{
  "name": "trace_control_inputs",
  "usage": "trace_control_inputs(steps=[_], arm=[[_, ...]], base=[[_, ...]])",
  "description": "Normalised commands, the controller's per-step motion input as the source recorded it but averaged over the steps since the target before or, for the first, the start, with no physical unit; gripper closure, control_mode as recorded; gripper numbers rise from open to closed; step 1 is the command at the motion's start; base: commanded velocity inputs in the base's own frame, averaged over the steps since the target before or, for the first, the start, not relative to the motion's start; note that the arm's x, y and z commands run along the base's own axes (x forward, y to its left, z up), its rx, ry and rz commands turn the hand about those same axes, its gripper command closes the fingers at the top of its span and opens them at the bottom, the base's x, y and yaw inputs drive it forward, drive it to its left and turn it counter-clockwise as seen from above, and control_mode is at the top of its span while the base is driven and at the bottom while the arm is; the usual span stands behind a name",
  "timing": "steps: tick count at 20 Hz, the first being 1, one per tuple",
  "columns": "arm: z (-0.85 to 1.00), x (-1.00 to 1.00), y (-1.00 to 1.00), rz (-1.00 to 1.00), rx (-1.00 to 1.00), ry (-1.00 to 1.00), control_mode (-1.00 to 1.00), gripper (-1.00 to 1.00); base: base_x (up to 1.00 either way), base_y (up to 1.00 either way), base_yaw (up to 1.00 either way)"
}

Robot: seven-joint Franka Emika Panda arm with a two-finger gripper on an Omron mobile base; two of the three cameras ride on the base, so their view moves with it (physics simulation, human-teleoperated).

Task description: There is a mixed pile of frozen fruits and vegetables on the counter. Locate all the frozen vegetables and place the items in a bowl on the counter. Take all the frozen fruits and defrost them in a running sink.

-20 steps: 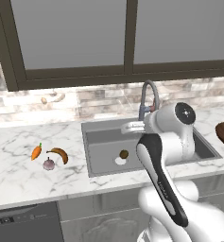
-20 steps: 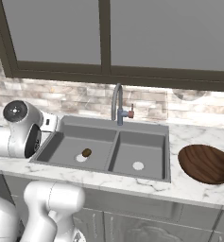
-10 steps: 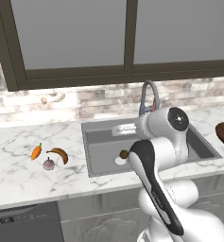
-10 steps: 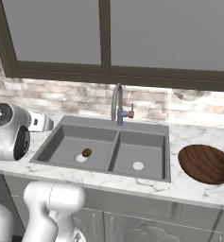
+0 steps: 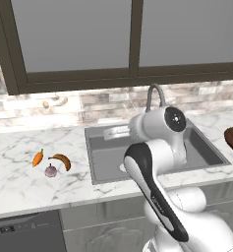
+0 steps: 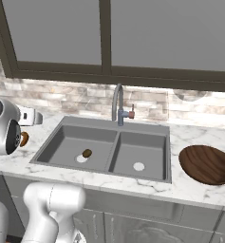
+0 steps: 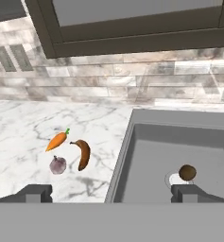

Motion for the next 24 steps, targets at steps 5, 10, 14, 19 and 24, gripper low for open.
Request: trace_control_inputs(steps=[5, 10, 14, 19, 24], arm=[[0.0, -0.01, 0.24, 0.07, 0.0, 0.01, -1.0, -1.0], [-0.01, -0.08, 0.12, 0.06, 0.0, 0.0, -1.0, -1.0], [-0.17, 0.0, 0.08, 0.02, 0.07, 0.0, -1.0, -1.0], [-0.31, 0.0, 0.06, 0.0, 0.01, 0.01, -1.0, -1.0], [-0.15, 0.0, 0.16, 0.0, -0.01, 0.08, -1.0, -1.0]], base=[[0.0, 0.0, 0.0], [0.0, 0.0, 0.0], [0.0, 0.0, 0.0], [0.0, 0.0, 0.0], [0.0, 0.0, 0.0]])
